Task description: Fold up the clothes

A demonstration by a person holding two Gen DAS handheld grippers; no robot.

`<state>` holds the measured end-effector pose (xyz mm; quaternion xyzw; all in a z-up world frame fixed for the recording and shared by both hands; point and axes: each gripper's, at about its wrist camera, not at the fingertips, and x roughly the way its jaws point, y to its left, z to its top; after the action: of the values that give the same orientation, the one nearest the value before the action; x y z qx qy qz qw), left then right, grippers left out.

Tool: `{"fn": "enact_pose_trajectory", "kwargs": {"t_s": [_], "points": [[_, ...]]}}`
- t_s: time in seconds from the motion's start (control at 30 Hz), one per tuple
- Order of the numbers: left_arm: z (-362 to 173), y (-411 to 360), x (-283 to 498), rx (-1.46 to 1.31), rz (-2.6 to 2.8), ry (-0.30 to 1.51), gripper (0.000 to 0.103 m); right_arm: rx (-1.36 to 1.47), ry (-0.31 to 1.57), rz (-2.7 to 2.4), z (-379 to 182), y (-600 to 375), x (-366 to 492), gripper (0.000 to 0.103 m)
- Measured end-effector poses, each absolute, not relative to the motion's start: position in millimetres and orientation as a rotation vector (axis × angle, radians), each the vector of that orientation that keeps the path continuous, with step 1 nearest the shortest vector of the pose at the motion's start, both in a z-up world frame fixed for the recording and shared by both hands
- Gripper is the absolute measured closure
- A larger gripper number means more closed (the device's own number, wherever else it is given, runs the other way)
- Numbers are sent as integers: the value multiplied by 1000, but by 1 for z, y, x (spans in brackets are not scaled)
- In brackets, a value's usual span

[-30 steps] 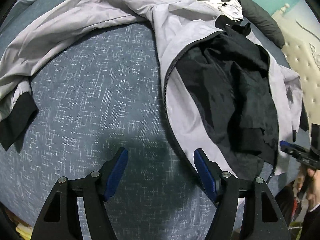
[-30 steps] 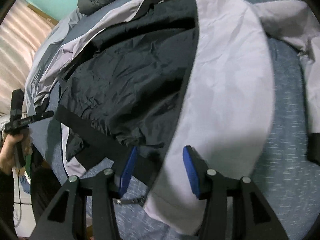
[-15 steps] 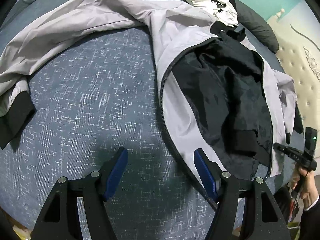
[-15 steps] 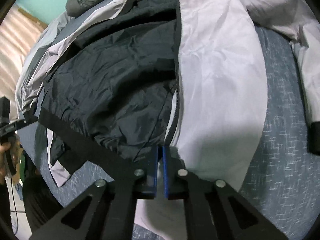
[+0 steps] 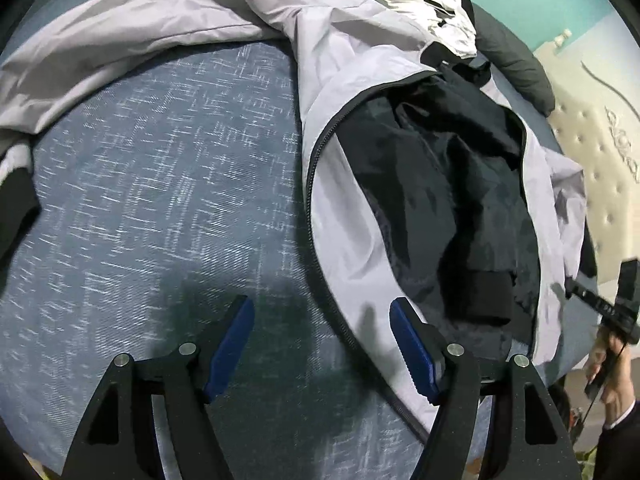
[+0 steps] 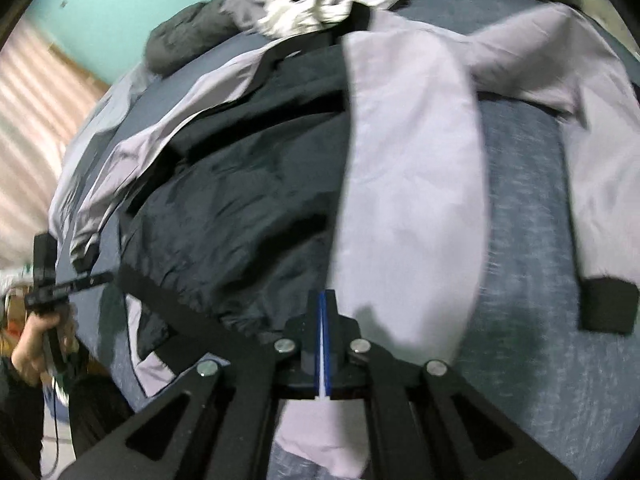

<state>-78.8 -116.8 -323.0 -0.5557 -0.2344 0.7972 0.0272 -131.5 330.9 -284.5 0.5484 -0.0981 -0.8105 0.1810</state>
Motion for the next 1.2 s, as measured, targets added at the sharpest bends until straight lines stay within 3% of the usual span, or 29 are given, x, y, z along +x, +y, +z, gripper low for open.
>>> {"fn": "enact_pose_trajectory", "kwargs": {"t_s": [0.07, 0.13, 0.2, 0.3, 0.5, 0.73, 0.93, 1.1, 1.2], "points": [[-328, -115, -83, -1718, 2452, -759, 31, 1542, -301, -2305, -283, 339, -127, 102], [-334, -111, -89, -1721, 2436, -775, 44, 1530, -317, -2317, -280, 345, -122, 102], [-337, -107, -93, -1719, 2427, -784, 71, 1516, -330, -2316, -278, 351, -117, 102], [-330, -99, -95, -1695, 2453, -735, 98, 1497, -349, -2314, -275, 356, -113, 102], [-289, -91, -90, -1605, 2504, -622, 100, 1472, -376, -2302, -276, 353, -111, 102], [-195, -98, -71, -1391, 2606, -513, 100, 1447, -399, -2287, -274, 352, -106, 102], [-111, -59, -83, -1214, 2616, -416, 100, 1425, -421, -2289, -268, 359, -103, 102], [-96, 0, -99, -1201, 2523, -332, 100, 1405, -430, -2296, -257, 362, -102, 102], [-120, 30, -123, -1262, 2470, -333, 100, 1391, -434, -2302, -250, 363, -100, 102]]}}
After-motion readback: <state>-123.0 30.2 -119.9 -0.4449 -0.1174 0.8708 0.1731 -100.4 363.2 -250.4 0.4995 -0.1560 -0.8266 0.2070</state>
